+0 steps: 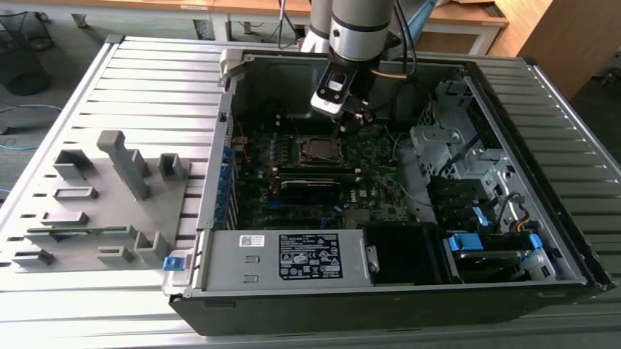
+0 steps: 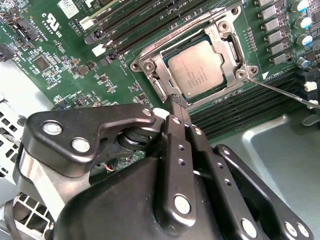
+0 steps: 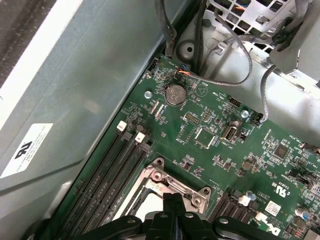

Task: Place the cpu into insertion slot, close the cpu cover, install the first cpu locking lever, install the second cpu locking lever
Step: 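Close the cpu cover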

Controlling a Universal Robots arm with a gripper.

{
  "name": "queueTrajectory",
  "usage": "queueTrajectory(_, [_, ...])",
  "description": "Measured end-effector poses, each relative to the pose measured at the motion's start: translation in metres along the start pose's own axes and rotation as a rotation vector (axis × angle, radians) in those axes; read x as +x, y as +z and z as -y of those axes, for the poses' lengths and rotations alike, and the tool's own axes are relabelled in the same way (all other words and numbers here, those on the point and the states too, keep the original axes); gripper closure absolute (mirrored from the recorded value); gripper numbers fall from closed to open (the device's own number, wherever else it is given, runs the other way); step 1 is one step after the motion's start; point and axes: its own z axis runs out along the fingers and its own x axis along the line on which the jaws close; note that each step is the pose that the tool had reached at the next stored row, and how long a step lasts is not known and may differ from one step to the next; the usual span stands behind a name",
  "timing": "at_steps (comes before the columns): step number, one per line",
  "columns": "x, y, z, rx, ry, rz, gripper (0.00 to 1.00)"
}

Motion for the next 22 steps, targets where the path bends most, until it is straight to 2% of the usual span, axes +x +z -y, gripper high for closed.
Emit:
queueTrajectory(6, [0.0,0.0,0.0,0.0,-0.007,-0.0003,0.89])
queueTrajectory(12, [0.0,0.0001,0.0,0.0001,-0.051,-0.0025,0.89])
queueTrajectory(16, [0.0,0.0001,0.0,0.0004,-0.103,-0.005,0.89])
queueTrajectory(22, [0.0,0.0002,0.0,0.0008,-0.21,-0.0102,0.89])
